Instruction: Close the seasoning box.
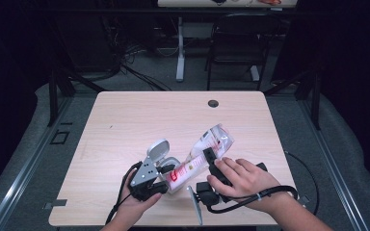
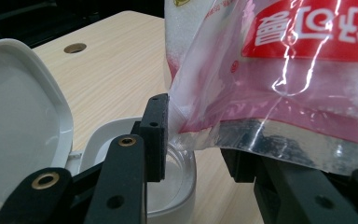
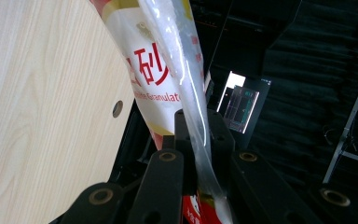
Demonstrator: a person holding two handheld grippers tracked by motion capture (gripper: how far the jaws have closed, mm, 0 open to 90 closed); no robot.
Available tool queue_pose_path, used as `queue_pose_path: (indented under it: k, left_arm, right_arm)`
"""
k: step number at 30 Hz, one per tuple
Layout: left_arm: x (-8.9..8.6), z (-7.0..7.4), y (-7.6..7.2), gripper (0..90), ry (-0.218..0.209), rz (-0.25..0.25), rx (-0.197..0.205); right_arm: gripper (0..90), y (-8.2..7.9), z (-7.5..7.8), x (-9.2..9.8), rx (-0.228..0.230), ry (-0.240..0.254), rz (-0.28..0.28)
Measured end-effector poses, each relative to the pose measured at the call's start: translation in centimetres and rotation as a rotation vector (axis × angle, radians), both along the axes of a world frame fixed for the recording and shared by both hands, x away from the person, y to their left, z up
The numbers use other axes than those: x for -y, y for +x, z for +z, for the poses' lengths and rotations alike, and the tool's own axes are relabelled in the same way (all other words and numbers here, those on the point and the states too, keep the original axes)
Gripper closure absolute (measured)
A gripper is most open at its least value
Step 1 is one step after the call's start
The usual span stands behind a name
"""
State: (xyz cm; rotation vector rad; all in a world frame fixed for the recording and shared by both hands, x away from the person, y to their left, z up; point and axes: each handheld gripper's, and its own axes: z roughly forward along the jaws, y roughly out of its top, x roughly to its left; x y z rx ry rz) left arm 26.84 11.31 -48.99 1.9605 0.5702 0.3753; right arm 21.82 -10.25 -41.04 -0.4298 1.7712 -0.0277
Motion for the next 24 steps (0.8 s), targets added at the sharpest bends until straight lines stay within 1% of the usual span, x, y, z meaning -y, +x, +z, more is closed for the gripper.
queue_pose_path:
  k: [16,19,24]
  left_arm:
    - [-0.05,0.02,-0.01,65.1,0.001,0.002,-0.001]
    - [-0.07,0.02,-0.02,65.1,0.002,0.002,-0.001]
    - [-0.08,0.03,-0.02,65.1,0.002,0.002,-0.001]
  right_arm:
    - [86.3,0.01,0.05,-0.08,0.000,0.005,0.004]
    - [86.3,-0.03,0.13,-0.14,0.000,-0.004,-0.001]
    - [86.2,-0.04,0.18,-0.18,0.000,-0.002,0.001]
